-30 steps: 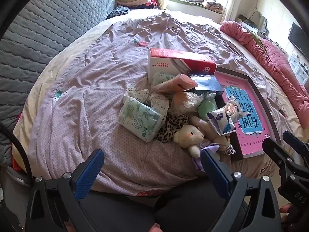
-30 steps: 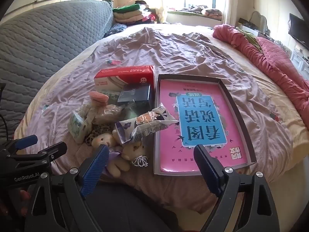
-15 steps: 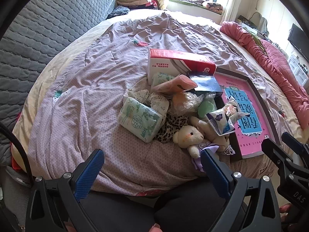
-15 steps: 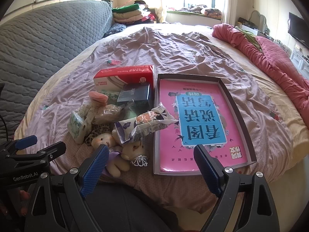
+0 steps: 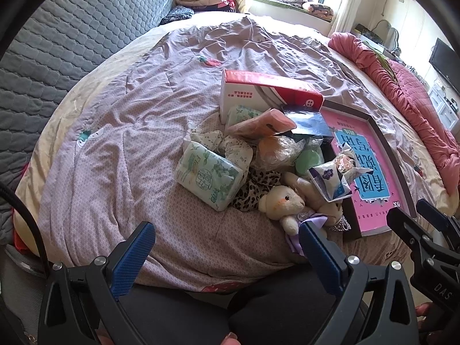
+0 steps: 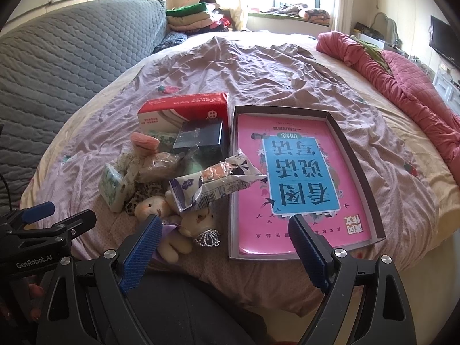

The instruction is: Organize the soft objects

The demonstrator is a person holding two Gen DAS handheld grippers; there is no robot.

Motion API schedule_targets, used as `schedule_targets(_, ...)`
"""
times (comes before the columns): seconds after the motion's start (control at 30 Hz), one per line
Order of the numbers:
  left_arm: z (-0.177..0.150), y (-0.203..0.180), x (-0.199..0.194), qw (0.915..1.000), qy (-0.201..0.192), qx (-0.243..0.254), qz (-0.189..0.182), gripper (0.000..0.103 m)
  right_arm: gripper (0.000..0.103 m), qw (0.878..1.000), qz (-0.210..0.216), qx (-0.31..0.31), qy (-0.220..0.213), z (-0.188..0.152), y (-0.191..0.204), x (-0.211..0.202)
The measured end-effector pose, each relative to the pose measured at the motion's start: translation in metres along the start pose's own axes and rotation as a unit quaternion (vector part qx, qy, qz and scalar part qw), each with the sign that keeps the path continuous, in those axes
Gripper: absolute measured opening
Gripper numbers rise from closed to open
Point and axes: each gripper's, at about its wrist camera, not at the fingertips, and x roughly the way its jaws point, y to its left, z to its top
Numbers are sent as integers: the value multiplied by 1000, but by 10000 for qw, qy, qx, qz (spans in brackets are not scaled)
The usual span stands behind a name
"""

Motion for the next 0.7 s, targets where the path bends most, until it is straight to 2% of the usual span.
schedule_targets(0.23, 1, 1, 2, 10000, 17, -18, -5, 101, 90, 10000, 15, 12, 68, 0, 0, 2)
schedule_targets(0.37, 0, 4, 5, 10000, 36, -54, -4, 101, 90, 9999, 6, -17, -124, 1, 1, 6)
schedule_targets(0.7, 2, 24, 22, 9992, 183, -354, -43, 101, 90, 9998, 108, 148, 11, 5, -5, 23)
